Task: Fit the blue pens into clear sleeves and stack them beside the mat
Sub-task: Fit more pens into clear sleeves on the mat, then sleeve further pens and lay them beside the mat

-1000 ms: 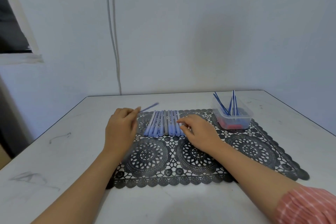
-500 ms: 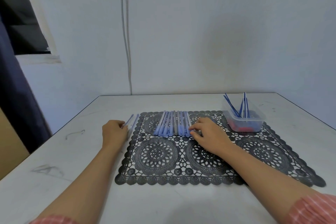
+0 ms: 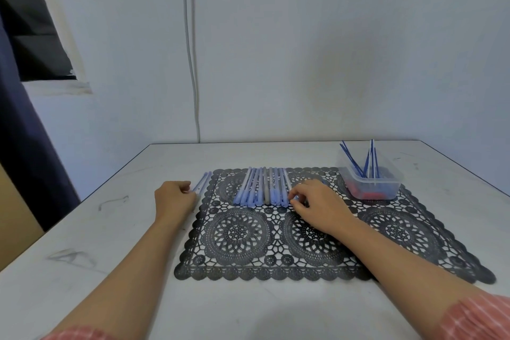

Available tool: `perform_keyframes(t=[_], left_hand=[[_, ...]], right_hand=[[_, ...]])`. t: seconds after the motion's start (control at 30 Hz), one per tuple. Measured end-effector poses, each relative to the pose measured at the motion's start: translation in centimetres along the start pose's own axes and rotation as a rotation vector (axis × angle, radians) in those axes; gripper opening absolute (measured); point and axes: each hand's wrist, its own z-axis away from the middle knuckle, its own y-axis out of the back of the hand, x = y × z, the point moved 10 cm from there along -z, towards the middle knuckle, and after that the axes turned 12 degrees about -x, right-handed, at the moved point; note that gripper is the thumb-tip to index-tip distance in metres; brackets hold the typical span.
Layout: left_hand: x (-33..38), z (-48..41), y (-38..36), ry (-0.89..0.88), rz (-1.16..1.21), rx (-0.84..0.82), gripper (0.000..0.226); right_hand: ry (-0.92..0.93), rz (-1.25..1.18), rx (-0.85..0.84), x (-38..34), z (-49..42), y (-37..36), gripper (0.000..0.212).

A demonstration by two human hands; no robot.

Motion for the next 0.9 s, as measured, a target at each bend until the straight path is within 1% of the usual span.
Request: perform_keyframes(t=[0.07, 0.13, 0.17, 0.2, 0.23, 0.43, 0.53, 0.6, 0.67, 0.73, 0.77, 0.9], left_hand=[[0.0, -0.1, 0.1, -0.011, -0.015, 0.003, 0.029], [0.3, -0.1, 0.2, -0.043, -0.022, 0.003, 0.017], [0.5, 0.0, 0.2, -0.060, -0.025, 0.006, 0.015], [0.7, -0.1, 0.3, -0.077, -0.028, 0.013, 0.016], [0.8, 0.0, 0.3, -0.085, -0.026, 0.023, 0.021], [0.9, -0.2, -0.5, -0.100, -0.034, -0.013, 0.018], [0.8, -0.5, 0.2, -0.090, -0.149, 0.055, 0.027], [0.3, -0.5, 0.6, -0.045, -0.217, 0.077, 0.033], [-0.2, -0.6, 0.3, 0.003, -0.290, 0.034, 0.033], [-0.3, -0.6, -0.4, 0.009, -0.362, -0.028, 0.028], [-0.4, -0.6, -0.7, 0.016, -0.392, -0.049, 0.030], [-0.5, -0.9, -0.8, 0.014, -0.483, -0.043, 0.036]], right_hand=[[0.005, 0.001, 0.002, 0.1, 0.0, 0.0, 0.016], [0.013, 0.009, -0.003, 0.0, -0.1, -0.1, 0.014], [0.013, 0.012, -0.005, 0.1, -0.1, -0.2, 0.013], [0.011, 0.015, -0.006, 0.1, -0.1, -0.2, 0.012], [0.006, 0.014, -0.007, 0.2, -0.1, -0.2, 0.011], [-0.009, 0.011, -0.011, 0.4, 0.0, -0.2, 0.007], [-0.022, 0.015, -0.016, 0.4, 0.0, -0.1, 0.007], [-0.047, 0.001, -0.011, 0.6, -0.1, -0.1, 0.009], [-0.075, -0.025, 0.004, 0.9, -0.1, 0.0, 0.013], [-0.097, -0.049, 0.018, 1.1, -0.1, 0.2, 0.016], [-0.111, -0.067, 0.026, 1.2, -0.1, 0.3, 0.017], [-0.184, -0.179, 0.095, 2.3, 0.3, 0.9, 0.015]])
